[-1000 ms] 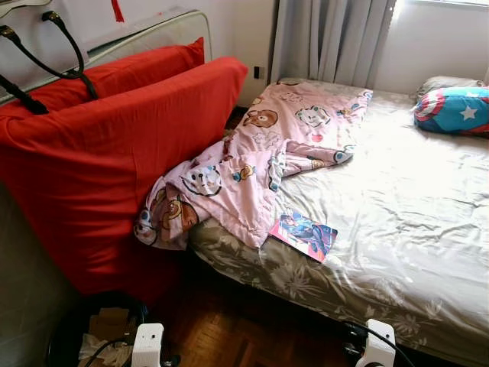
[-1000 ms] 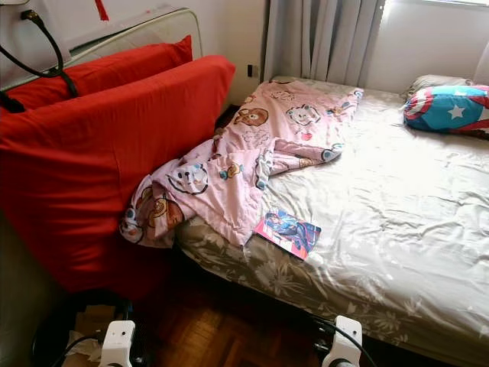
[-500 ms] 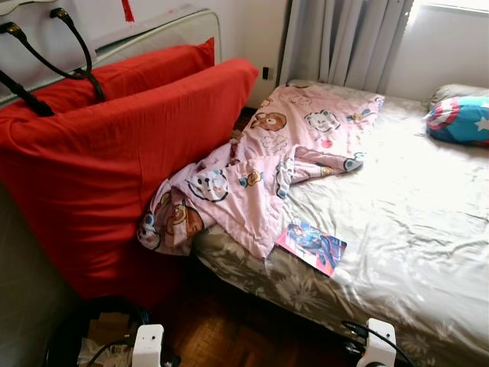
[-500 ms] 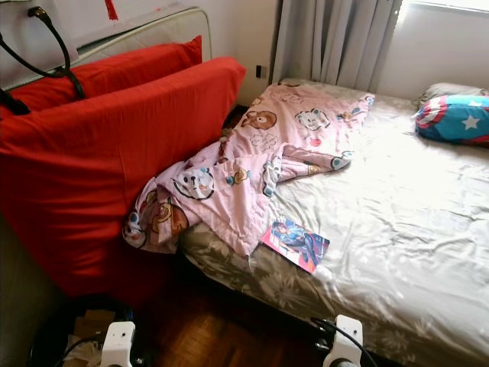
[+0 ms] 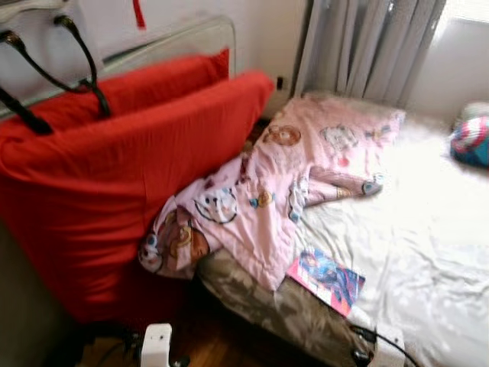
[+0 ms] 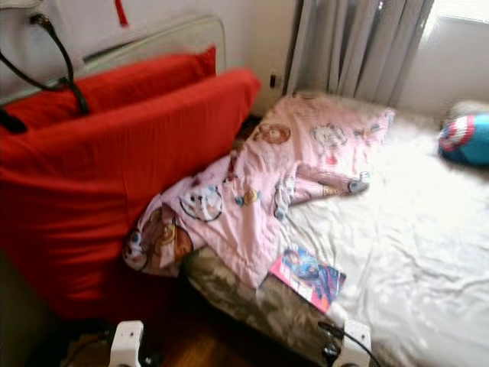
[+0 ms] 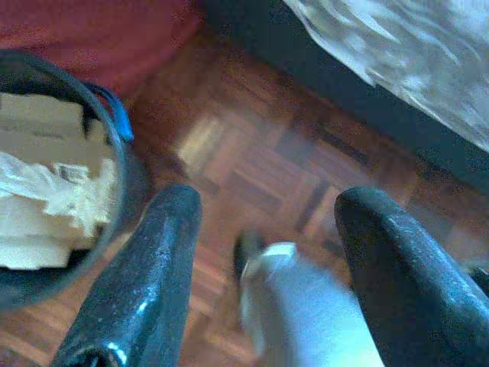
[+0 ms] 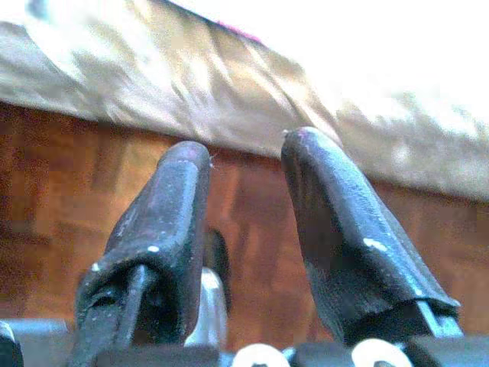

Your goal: Clean up the room

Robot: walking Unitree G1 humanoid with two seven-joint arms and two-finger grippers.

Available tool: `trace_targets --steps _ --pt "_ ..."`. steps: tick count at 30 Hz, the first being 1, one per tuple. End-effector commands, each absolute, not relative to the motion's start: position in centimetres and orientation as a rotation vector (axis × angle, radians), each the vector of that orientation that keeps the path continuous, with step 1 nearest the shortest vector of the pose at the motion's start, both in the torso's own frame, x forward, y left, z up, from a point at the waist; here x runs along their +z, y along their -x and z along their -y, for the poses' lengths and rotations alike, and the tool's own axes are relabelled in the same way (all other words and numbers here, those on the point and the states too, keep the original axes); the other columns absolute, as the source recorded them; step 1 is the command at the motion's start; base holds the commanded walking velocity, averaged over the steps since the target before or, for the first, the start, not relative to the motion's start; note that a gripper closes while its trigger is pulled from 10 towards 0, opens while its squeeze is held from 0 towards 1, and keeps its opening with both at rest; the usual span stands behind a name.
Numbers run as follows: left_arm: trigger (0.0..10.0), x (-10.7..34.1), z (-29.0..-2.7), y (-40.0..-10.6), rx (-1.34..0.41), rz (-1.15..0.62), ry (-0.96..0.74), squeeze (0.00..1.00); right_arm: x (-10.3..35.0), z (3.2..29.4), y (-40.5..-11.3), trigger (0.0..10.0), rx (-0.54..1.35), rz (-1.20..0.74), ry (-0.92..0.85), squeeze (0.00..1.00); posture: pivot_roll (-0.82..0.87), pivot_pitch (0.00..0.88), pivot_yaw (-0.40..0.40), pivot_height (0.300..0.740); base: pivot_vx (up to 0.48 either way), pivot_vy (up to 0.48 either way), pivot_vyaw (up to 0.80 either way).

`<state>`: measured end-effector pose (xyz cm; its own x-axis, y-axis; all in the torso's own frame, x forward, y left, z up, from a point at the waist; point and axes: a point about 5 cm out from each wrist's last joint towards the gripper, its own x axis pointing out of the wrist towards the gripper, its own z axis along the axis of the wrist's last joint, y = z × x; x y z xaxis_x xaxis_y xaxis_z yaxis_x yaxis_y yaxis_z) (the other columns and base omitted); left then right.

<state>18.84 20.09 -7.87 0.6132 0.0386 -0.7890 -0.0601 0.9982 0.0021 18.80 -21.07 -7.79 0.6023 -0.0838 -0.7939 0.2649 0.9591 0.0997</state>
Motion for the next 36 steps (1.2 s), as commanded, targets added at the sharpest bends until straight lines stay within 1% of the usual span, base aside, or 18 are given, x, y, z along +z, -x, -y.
trace_targets --steps 1,7,24,36 --pt "10.0 -8.10 -20.43 -18.33 0.073 -0.933 0.029 0.00 -7.93 20.64 -18.72 10.0 -0.197 -0.912 -0.225 0.00 -0.01 0.000 -0.024 0.740 0.326 0.000 0.00" --pt "10.0 -8.08 -20.45 -18.37 0.073 -0.932 0.025 0.00 -7.93 20.64 -18.72 10.0 -0.199 -0.913 -0.227 0.00 0.00 0.000 -0.023 0.740 0.321 0.000 0.00" --pt "10.0 -7.97 -20.45 -18.54 0.075 -0.917 0.020 0.00 -7.87 20.66 -18.82 10.0 -0.204 -0.907 -0.232 0.00 0.00 0.000 -0.028 0.740 0.000 0.000 0.00" --pt "10.0 -7.94 -20.46 -18.60 0.071 -0.916 0.011 0.00 -7.85 20.68 -18.85 10.0 -0.202 -0.908 -0.230 0.00 0.00 0.000 -0.029 0.740 0.000 -0.400 0.00"
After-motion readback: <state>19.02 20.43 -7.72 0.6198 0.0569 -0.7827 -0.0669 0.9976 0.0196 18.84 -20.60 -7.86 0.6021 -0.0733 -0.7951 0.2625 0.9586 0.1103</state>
